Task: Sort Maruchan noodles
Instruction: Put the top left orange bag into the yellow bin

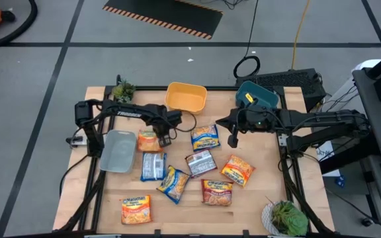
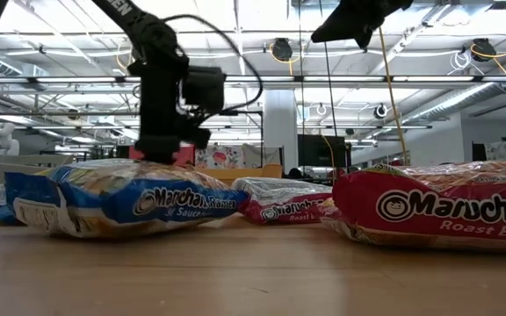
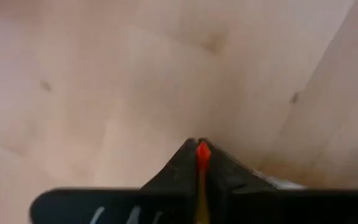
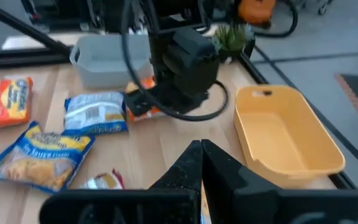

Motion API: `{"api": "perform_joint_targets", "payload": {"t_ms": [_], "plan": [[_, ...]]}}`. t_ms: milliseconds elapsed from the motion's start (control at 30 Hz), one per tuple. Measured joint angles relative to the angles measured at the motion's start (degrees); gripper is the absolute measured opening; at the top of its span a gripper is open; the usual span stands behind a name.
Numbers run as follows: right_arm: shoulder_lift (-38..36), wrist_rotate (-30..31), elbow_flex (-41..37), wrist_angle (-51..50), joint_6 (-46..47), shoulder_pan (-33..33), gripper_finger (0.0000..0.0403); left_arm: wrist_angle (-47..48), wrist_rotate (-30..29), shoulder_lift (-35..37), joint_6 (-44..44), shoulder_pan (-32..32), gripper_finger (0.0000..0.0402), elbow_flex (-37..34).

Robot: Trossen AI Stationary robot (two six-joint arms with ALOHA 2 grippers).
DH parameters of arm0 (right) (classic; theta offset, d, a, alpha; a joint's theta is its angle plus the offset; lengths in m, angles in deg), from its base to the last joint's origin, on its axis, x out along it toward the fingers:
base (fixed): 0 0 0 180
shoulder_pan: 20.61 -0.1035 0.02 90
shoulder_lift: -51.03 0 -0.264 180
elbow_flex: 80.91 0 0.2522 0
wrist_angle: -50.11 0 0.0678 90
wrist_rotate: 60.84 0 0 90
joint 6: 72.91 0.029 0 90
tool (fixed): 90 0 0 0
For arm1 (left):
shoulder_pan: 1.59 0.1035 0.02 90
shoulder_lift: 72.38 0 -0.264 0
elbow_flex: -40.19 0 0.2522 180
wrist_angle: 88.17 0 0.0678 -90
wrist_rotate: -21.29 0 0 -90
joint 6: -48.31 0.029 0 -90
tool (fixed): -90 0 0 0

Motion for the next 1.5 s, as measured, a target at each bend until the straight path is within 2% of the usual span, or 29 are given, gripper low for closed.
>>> {"api": "perform_joint_targets", "payload": {"t_ms": [167, 367, 533, 700, 800, 900, 1100, 1267, 1367, 1500], "plan": [[0.1, 0.0, -3.7, 9.2, -2.6, 0.1, 0.0000, 4.9, -7.0, 0.2, -1.6, -2.8, 0.0004, 4.9], [0.0, 1.7, -4.1, 10.4, 0.6, 0.7, 0.0000, 5.1, -11.1, 1.7, -1.4, -6.4, 0.0003, 8.2], [0.7, 8.5, -4.1, 8.1, 3.6, 1.3, 0.0000, 1.3, -20.2, 8.5, -3.2, -7.9, 0.0002, 9.5], [2.9, 8.9, -4.0, 9.5, 3.2, 1.2, 0.0014, -3.7, -26.4, 17.0, -3.5, -8.9, 0.0001, 8.3], [6.0, 9.0, -4.1, 11.6, 2.3, 1.1, 0.0044, -8.5, -27.9, 21.2, -2.7, -9.8, 0.0001, 6.6], [10.6, 8.9, -4.1, 16.1, 1.9, 1.1, 0.0089, -11.4, -28.3, 24.0, -1.2, -10.8, 0.0001, 5.0], [22.0, 8.8, -4.1, 36.4, -1.8, 0.3, 0.0213, -15.2, -28.3, 25.9, 0.4, -11.5, 0.0000, 3.1], [30.0, 8.9, -3.4, 52.8, -0.7, -0.4, 0.0303, -15.9, -28.2, 25.6, 1.4, -11.5, 0.0000, 3.0], [33.3, 8.9, -1.4, 53.6, 3.4, -0.4, 0.0330, -16.5, -28.1, 25.5, 2.1, -11.5, 0.0000, 3.0], [36.9, 7.5, 2.2, 54.1, 5.2, -0.8, 0.0338, -16.5, -28.1, 25.6, 2.3, -11.4, 0.0000, 3.0]]}}
